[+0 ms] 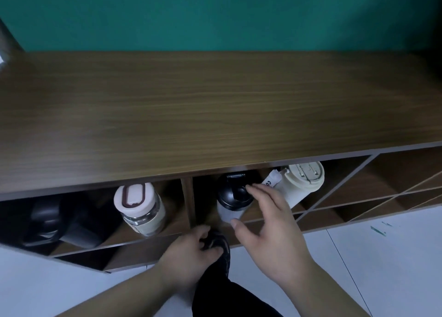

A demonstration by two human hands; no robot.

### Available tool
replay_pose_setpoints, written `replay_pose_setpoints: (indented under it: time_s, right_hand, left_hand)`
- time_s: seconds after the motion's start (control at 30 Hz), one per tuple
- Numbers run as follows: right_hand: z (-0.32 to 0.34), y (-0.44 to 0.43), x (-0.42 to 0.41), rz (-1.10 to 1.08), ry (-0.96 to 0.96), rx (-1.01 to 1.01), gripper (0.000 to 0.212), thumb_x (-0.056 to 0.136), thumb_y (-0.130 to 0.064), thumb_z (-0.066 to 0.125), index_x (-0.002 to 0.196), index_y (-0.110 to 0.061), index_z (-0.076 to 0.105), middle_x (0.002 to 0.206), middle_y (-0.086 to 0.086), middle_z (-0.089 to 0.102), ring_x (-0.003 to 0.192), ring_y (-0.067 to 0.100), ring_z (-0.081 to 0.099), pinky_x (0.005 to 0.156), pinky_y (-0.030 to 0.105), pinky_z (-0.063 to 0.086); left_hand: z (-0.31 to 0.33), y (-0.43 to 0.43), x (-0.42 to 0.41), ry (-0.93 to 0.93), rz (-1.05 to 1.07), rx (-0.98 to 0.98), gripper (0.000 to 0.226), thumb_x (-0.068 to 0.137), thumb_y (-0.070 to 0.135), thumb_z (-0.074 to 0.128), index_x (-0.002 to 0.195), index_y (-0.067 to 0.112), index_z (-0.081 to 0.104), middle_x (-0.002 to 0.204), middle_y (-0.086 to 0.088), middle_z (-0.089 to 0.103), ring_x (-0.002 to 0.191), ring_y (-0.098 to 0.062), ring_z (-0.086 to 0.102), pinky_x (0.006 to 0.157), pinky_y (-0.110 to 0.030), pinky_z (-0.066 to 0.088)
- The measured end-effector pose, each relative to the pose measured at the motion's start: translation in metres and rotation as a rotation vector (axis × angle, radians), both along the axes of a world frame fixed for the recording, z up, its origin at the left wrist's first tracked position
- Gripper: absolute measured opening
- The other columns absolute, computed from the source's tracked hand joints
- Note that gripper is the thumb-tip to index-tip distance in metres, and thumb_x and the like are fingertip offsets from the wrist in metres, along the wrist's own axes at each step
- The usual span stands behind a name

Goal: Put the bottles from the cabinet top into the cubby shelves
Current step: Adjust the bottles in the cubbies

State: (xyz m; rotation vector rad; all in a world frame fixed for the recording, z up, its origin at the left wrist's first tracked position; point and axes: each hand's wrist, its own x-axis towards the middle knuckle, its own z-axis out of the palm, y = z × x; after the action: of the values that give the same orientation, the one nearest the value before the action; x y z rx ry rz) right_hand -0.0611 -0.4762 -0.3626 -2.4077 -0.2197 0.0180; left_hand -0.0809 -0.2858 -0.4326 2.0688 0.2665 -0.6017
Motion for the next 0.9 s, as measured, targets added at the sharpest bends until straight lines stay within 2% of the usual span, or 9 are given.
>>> replay_pose_setpoints:
  time_s: [0.1, 0.17, 0.27, 0.37, 0.43, 0.5, 0.67, 0.8, 0.9]
  right_hand:
    - [0.033, 0.032, -0.02, 0.084, 0.009, 0.027, 0.05, 0.08, -0.058, 0.055, 0.127, -0.04, 0.061, 0.119, -0.027, 0.059, 0.114, -0.001, 0.057, 0.096, 0.025, 0.049]
    - [0.048, 0.065, -0.029, 0.174, 0.099, 0.053, 0.05, 0.077, -0.061, 0.054, 0.124, -0.044, 0.057, 0.109, -0.025, 0.066, 0.103, 0.0, 0.061, 0.09, 0.027, 0.052]
    - [0.05, 0.116, -0.032, 0.261, 0.206, 0.045, 0.052, 0.081, -0.056, 0.059, 0.131, -0.044, 0.049, 0.126, -0.023, 0.061, 0.114, 0.001, 0.058, 0.098, 0.029, 0.049]
    - [0.034, 0.152, -0.023, 0.181, 0.196, 0.06, 0.074, 0.086, -0.046, 0.065, 0.151, -0.034, 0.033, 0.153, -0.013, 0.04, 0.141, 0.012, 0.04, 0.108, 0.023, 0.032]
    - [0.016, 0.167, -0.018, 0.105, 0.194, 0.104, 0.088, 0.085, -0.042, 0.071, 0.157, -0.024, 0.024, 0.162, -0.007, 0.03, 0.149, 0.012, 0.03, 0.107, 0.015, 0.022]
    - [-0.004, 0.177, -0.016, 0.077, 0.197, 0.125, 0.096, 0.082, -0.042, 0.075, 0.159, -0.021, 0.021, 0.165, -0.004, 0.024, 0.152, 0.012, 0.025, 0.108, 0.013, 0.018]
    - [-0.025, 0.191, -0.01, 0.025, 0.159, 0.134, 0.11, 0.074, -0.049, 0.081, 0.159, -0.025, 0.016, 0.164, -0.007, 0.022, 0.15, 0.013, 0.029, 0.109, 0.023, 0.032]
    - [-0.027, 0.198, -0.005, -0.011, 0.137, 0.196, 0.092, 0.072, -0.047, 0.083, 0.149, -0.032, 0.036, 0.146, -0.011, 0.044, 0.136, 0.013, 0.047, 0.103, 0.028, 0.042]
    - [-0.03, 0.202, -0.003, -0.014, 0.122, 0.206, 0.078, 0.074, -0.046, 0.08, 0.143, -0.037, 0.043, 0.136, -0.013, 0.052, 0.129, 0.009, 0.05, 0.099, 0.028, 0.043]
  left_hand:
    - [0.009, 0.045, -0.014, -0.036, -0.147, 0.112, 0.052, 0.077, 0.06, 0.067, 0.12, 0.031, 0.073, 0.11, 0.011, 0.08, 0.107, -0.009, 0.074, 0.103, -0.04, 0.057]
    - [0.011, 0.07, -0.023, -0.061, -0.225, 0.162, 0.041, 0.087, 0.052, 0.067, 0.124, 0.035, 0.07, 0.118, 0.014, 0.079, 0.113, -0.005, 0.072, 0.104, -0.039, 0.057]
    - [-0.004, 0.107, -0.032, -0.135, -0.262, 0.219, 0.043, 0.093, 0.052, 0.064, 0.135, 0.042, 0.065, 0.135, 0.02, 0.071, 0.128, -0.004, 0.063, 0.11, -0.039, 0.054]
    - [-0.022, 0.133, -0.033, -0.122, -0.125, 0.122, 0.036, 0.093, 0.034, 0.077, 0.128, 0.036, 0.069, 0.129, 0.011, 0.076, 0.125, -0.017, 0.07, 0.103, -0.045, 0.06]
    - [-0.014, 0.14, -0.029, -0.111, 0.004, 0.049, 0.037, 0.092, 0.019, 0.079, 0.125, 0.025, 0.065, 0.115, 0.001, 0.078, 0.112, -0.027, 0.075, 0.086, -0.032, 0.065]
    - [-0.01, 0.143, -0.025, -0.078, 0.107, 0.08, 0.054, 0.089, 0.034, 0.08, 0.134, 0.025, 0.053, 0.115, 0.004, 0.074, 0.107, -0.019, 0.071, 0.073, -0.018, 0.054]
    - [-0.015, 0.145, -0.018, -0.128, 0.163, 0.075, 0.108, 0.074, 0.059, 0.086, 0.159, 0.031, 0.026, 0.141, 0.009, 0.066, 0.125, -0.015, 0.067, 0.101, -0.036, 0.057]
    - [-0.016, 0.143, -0.009, -0.2, 0.191, 0.097, 0.102, 0.075, 0.059, 0.084, 0.158, 0.041, 0.028, 0.141, 0.017, 0.066, 0.126, -0.01, 0.068, 0.096, -0.03, 0.055]
    - [-0.018, 0.145, -0.008, -0.22, 0.201, 0.111, 0.088, 0.08, 0.058, 0.079, 0.153, 0.045, 0.032, 0.135, 0.014, 0.07, 0.119, -0.01, 0.07, 0.099, -0.037, 0.059]
